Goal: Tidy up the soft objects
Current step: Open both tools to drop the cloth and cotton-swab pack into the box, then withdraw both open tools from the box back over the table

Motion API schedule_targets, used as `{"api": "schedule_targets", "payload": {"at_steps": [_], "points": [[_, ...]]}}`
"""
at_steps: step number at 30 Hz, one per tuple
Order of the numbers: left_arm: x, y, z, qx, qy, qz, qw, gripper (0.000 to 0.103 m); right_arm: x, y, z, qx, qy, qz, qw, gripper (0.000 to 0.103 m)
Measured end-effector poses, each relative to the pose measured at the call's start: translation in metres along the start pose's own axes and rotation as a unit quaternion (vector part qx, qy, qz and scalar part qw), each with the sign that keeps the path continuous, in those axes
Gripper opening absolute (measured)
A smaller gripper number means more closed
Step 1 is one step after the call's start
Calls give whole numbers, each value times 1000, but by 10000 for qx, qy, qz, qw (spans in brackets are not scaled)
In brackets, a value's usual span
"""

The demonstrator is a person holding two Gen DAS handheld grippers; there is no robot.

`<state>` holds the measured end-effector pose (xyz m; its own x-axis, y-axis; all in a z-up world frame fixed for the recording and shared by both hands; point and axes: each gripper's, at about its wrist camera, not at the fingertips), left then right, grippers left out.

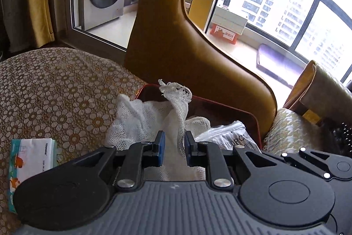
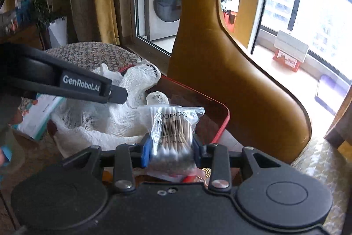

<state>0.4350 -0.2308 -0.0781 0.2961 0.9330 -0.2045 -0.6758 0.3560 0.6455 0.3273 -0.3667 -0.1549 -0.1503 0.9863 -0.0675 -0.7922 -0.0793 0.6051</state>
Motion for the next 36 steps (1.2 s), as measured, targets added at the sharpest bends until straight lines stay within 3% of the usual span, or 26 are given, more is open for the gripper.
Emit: {"api": "schedule_targets", "payload": {"at_steps": [8,15,36], "points": [[5,5,-4,47,40,-4,10000,18,6,-5,-2,55,122,-40,9999,41],[9,27,-4,-64,21,65,10000,18,0,7,-1,13,-60,71,10000,53],[-1,153,-34,-563,-372,-53,9977,19,15,115,-2,-646,-408,449,9961,62]]}}
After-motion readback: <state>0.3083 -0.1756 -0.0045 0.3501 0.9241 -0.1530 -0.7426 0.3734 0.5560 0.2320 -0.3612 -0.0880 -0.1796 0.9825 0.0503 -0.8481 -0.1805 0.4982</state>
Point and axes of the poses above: each gripper's, at about its wrist camera, not at the fingertips, and y roughly against the way its jaws point, x to its left, z to its top, and after that the axes turned 6 degrees about -x, right-handed
